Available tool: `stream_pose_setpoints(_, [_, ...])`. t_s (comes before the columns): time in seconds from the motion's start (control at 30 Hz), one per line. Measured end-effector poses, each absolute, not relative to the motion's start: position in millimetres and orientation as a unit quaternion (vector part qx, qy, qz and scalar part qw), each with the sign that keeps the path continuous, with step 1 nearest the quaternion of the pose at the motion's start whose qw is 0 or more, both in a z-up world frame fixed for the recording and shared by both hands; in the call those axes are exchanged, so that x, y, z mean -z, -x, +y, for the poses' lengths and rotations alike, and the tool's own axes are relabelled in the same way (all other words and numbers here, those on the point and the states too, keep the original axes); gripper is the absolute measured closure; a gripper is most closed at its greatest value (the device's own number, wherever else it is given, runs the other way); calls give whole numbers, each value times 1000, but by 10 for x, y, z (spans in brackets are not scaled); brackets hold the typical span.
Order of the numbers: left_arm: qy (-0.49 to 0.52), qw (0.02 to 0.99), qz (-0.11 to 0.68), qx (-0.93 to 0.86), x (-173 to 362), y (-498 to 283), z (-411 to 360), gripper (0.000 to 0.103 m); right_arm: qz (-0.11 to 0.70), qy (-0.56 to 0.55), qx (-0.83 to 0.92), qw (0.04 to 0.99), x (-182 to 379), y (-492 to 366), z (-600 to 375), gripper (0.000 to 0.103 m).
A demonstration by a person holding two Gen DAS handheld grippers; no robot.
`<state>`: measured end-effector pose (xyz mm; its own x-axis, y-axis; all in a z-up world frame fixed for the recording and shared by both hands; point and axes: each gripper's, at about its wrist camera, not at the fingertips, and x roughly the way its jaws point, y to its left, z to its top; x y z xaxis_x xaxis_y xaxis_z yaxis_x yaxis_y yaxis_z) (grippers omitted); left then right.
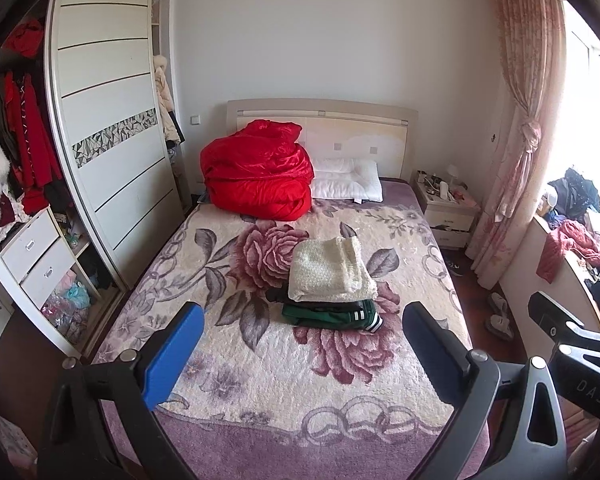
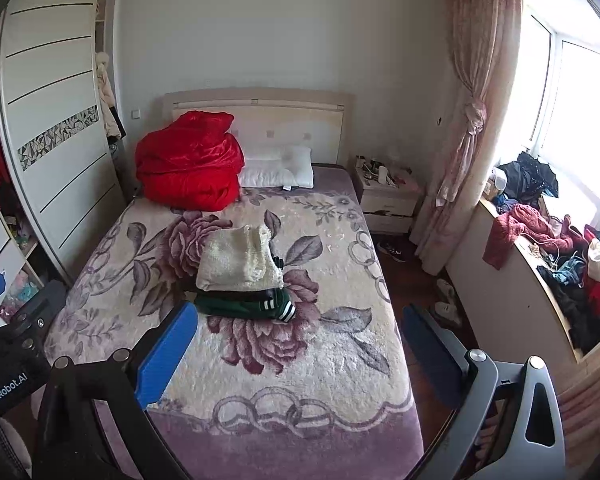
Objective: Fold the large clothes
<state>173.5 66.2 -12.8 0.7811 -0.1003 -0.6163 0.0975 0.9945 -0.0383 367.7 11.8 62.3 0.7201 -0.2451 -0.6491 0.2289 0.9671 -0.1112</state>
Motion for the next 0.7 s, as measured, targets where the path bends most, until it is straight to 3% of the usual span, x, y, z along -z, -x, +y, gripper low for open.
stream_pose_setpoints(0.7, [5,949,311,51,29,-1685,653,1,344,7,125,931,-657,-3662,161,0])
